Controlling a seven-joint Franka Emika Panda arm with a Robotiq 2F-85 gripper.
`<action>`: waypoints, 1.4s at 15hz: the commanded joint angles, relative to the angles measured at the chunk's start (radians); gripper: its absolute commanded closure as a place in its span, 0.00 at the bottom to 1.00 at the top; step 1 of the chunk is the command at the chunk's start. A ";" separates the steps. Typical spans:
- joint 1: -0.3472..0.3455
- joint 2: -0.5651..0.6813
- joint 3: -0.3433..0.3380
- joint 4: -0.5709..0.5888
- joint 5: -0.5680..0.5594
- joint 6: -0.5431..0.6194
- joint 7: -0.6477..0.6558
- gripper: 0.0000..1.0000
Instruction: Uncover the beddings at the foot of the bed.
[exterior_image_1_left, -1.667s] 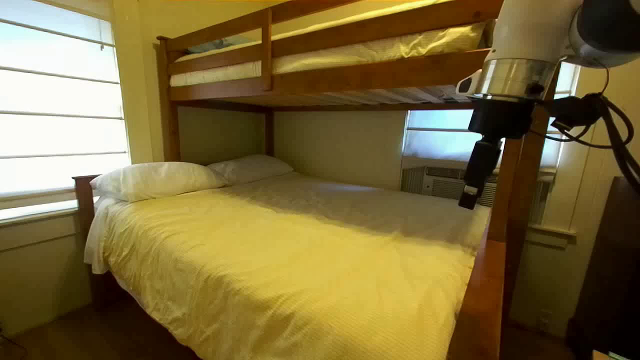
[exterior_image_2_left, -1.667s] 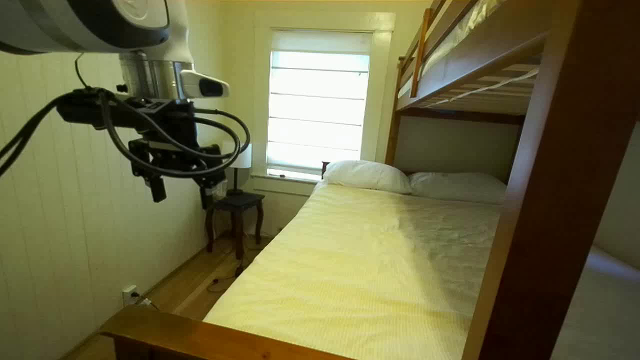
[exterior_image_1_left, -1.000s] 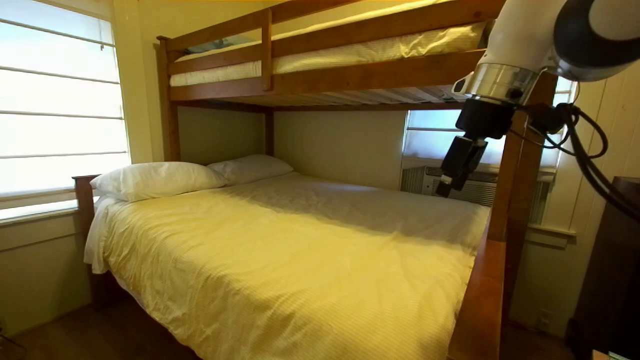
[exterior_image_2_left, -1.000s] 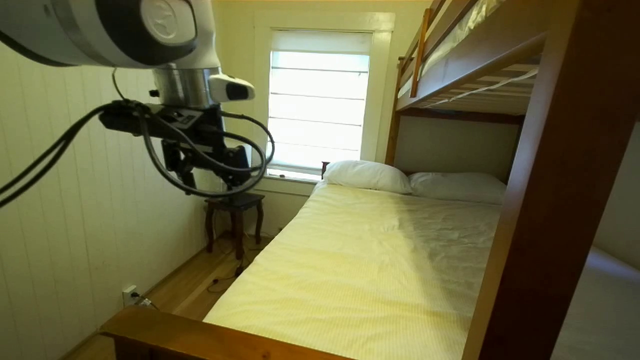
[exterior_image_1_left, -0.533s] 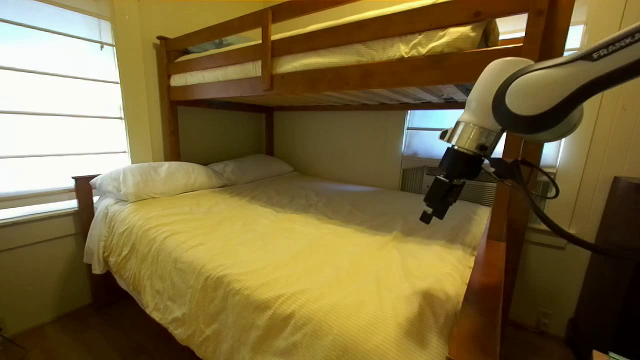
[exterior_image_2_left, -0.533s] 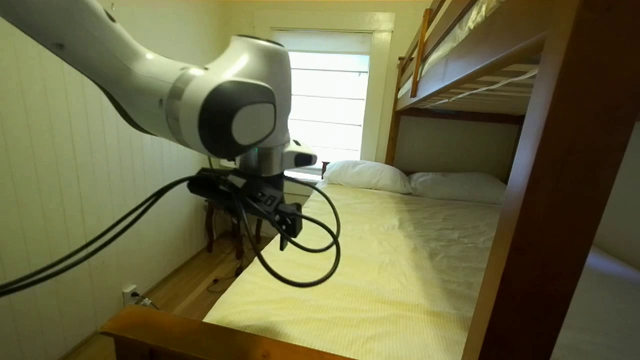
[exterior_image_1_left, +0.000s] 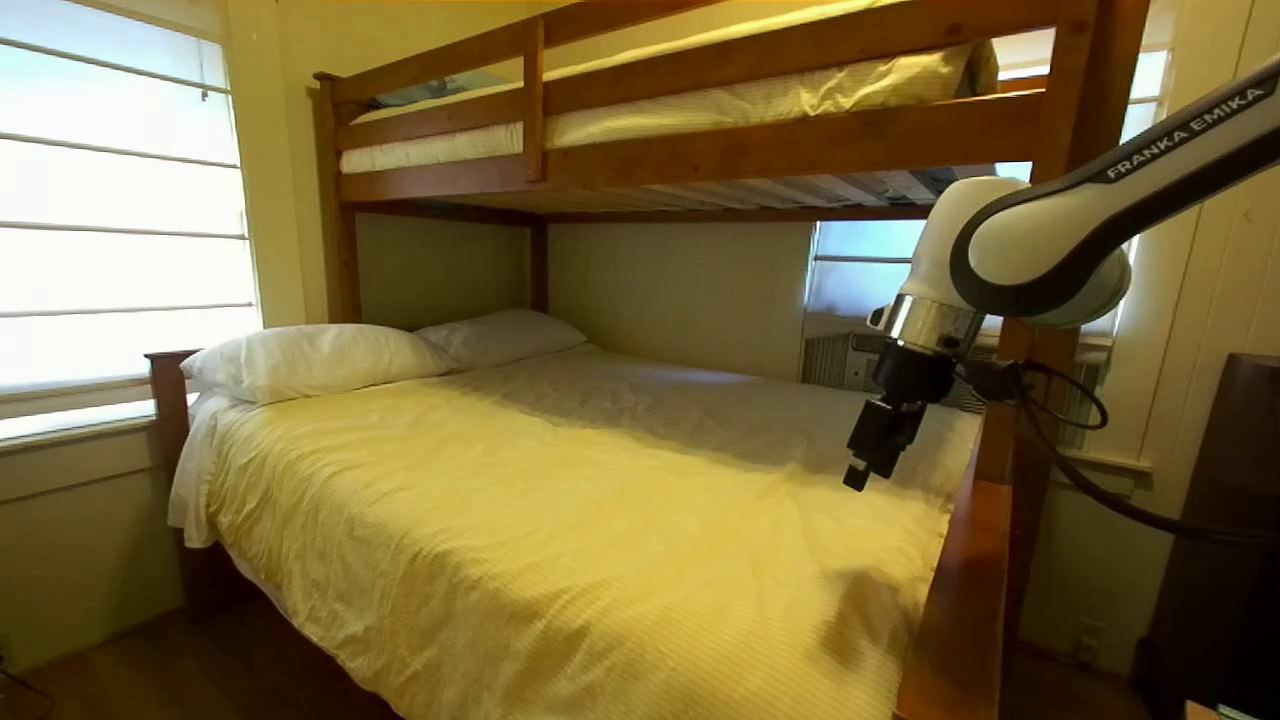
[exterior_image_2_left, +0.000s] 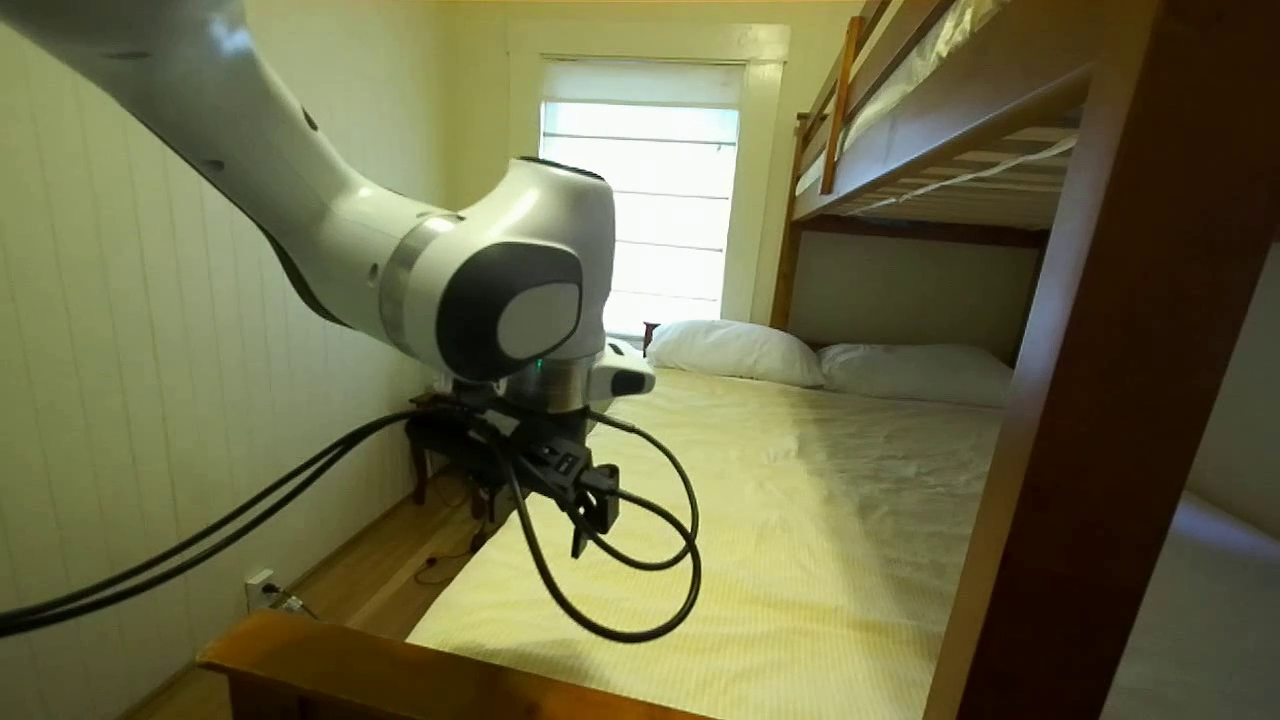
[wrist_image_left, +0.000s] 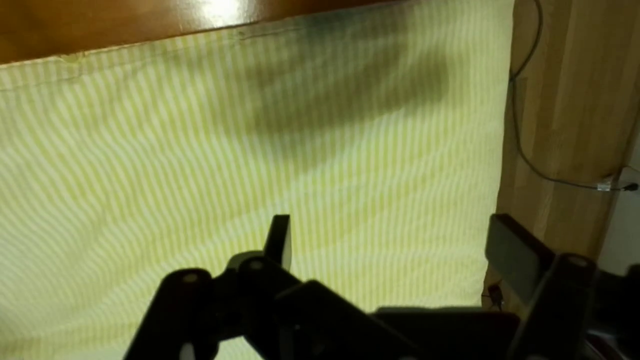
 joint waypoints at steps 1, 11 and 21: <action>-0.019 -0.001 0.021 0.002 0.014 -0.004 -0.010 0.00; -0.115 0.401 0.016 0.229 -0.026 -0.056 0.034 0.00; -0.157 0.773 0.023 0.417 -0.059 -0.148 0.072 0.00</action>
